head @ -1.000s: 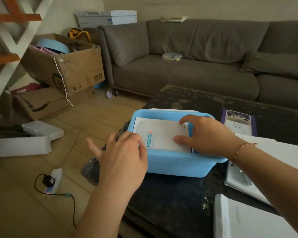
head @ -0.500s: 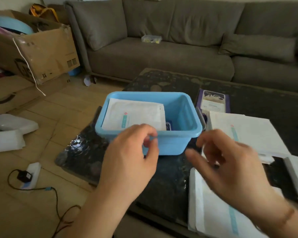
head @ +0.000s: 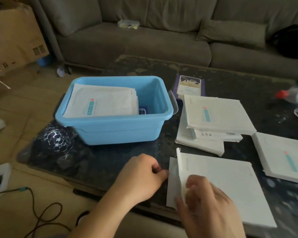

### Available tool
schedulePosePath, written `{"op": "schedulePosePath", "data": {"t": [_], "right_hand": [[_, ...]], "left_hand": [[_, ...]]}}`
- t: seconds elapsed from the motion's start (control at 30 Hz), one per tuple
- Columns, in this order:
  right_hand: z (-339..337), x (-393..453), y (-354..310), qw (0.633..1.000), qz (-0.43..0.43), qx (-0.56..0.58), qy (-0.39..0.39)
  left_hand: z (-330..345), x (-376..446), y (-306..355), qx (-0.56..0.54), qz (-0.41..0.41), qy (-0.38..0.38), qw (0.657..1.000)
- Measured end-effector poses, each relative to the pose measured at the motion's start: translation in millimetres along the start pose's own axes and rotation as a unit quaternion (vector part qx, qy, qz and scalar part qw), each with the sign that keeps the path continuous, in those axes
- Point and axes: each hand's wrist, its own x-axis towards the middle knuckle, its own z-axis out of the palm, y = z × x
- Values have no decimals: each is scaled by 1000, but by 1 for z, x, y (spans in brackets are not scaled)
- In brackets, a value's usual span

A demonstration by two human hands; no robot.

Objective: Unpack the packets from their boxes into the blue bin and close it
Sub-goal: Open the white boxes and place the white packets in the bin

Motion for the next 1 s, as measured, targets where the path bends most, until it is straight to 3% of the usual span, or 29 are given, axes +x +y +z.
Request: {"op": "schedulePosePath", "data": {"t": [0.17,0.53,0.7,0.8,1.0], "right_hand": [[0,-10,5,983,86,155,46],[-4,-9,0,967,110,212,89],[-9,-5,5,953,131,245,119],[-11,-2,7,954,136,237,127],[-20,1,6,952,152,232,133]], "left_hand": [[10,0,8,-76,-16,-37,996],[17,3,16,-131,-20,-62,989],[-9,1,7,-374,-105,-76,918],[-23,-1,-3,-457,-135,-52,878],[-62,-6,-19,-464,-96,51,879]]}}
